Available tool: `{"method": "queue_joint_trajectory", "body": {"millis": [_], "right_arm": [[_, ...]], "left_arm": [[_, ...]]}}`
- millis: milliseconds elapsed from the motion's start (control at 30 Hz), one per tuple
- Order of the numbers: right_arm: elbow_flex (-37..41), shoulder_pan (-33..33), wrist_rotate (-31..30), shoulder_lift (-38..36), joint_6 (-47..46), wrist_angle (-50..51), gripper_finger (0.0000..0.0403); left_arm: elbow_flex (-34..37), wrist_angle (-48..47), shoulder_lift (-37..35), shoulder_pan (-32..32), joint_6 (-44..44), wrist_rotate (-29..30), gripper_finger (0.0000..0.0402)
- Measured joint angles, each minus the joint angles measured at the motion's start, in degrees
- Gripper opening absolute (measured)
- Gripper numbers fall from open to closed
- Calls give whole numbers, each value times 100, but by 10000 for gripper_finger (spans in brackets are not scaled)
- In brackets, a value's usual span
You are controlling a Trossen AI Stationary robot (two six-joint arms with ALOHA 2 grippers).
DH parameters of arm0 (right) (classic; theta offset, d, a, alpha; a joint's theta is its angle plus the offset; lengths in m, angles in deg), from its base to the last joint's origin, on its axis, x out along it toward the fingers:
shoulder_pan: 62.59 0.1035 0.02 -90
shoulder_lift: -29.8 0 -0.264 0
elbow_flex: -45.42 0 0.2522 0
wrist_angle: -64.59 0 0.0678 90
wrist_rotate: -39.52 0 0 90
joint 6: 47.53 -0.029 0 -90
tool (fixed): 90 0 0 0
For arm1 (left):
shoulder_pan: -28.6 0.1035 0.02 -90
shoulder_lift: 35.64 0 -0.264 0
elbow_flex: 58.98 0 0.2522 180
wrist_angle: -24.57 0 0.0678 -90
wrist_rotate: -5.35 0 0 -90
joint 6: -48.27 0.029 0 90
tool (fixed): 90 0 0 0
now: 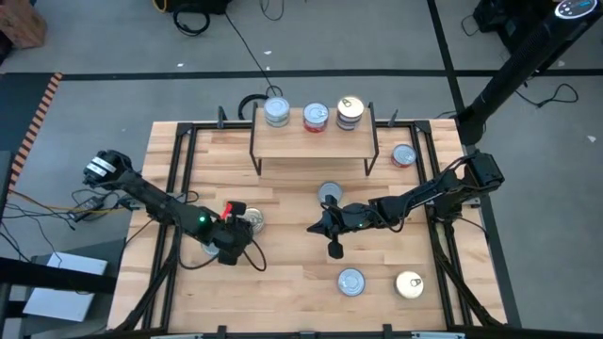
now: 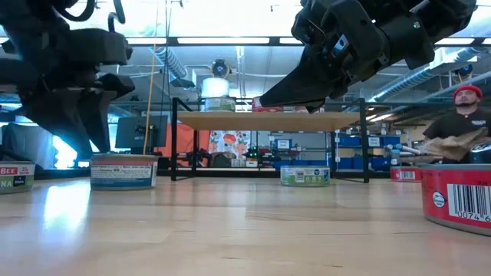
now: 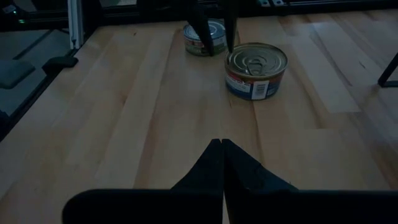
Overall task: Stack canned seafood by type on shelf
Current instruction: Put the blue and pink tuna can on the shelf aligned with the blue and pink tuna cans
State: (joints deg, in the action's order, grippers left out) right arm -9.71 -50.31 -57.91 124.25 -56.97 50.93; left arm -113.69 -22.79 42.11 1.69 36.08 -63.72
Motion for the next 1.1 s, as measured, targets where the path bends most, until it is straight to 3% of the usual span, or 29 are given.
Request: {"method": "queue_joint_trajectory", "body": {"millis": [433,567,800,1100], "right_arm": [[0,0,2,0,13,-28,4],[0,0,2,0,13,-32,4],[0,0,2,0,13,-31,4],[0,0,2,0,13,-31,5]], "left_arm": [[-22,162,420,-9,120,42,124],[-17,206,422,-16,165,35,95],[-13,255,422,-16,304,-41,11],[-67,298,205,-10,575,-317,2]]}}
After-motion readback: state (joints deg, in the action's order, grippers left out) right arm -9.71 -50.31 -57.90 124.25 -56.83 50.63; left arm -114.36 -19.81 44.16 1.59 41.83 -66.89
